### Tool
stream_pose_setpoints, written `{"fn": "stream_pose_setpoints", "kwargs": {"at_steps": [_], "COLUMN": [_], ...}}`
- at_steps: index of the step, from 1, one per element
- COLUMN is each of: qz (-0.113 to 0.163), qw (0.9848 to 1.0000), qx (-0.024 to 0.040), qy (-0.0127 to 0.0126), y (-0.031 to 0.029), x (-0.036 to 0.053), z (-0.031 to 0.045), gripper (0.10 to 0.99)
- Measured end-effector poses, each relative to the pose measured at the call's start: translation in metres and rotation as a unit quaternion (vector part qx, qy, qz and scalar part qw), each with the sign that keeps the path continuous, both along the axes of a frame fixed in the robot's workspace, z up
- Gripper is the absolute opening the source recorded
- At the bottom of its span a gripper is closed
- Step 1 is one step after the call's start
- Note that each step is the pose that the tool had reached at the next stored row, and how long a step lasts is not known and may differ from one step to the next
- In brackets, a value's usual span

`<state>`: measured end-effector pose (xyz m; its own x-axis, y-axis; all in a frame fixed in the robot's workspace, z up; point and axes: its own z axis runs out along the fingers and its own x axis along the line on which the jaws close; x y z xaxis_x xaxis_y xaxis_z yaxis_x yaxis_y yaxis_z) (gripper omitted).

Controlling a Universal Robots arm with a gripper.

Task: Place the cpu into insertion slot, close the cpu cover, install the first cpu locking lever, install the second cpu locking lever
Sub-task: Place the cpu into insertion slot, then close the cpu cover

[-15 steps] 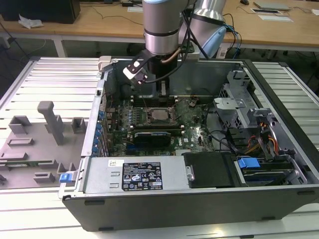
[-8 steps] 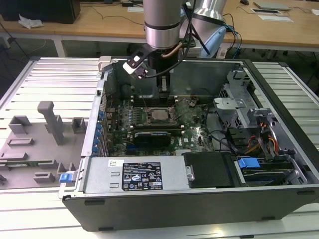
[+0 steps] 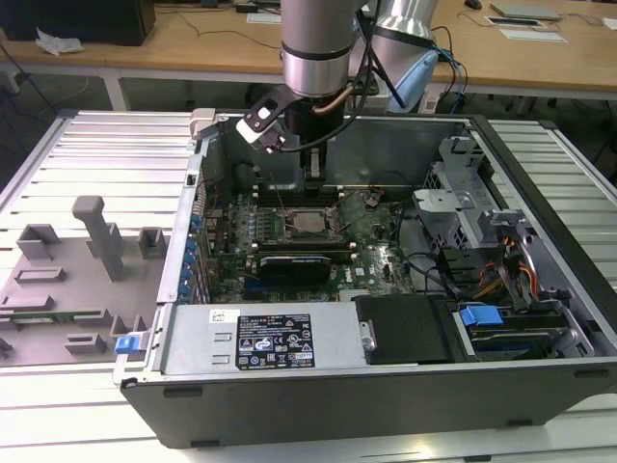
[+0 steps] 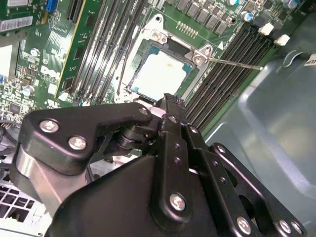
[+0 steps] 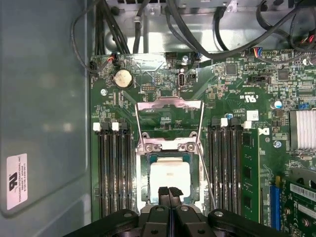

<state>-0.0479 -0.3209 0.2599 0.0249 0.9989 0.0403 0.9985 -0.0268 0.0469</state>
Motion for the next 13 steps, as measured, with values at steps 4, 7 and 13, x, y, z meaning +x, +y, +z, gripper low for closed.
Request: {"fn": "stream_pose_setpoints", "kwargs": {"at_steps": [4, 7, 13], "qz": [0.000, 0.000, 0.000], "qw": [1.0000, 1.0000, 1.0000], "qx": [0.0000, 0.0000, 0.0000], "qy": [0.0004, 0.0004, 0.0004], "y": [0.0000, 0.0000, 0.0000], "x": [0.0032, 0.0035, 0.0038], "z": [0.0000, 0.0000, 0.0000], "gripper": [0.106, 0.106, 0.106]}}
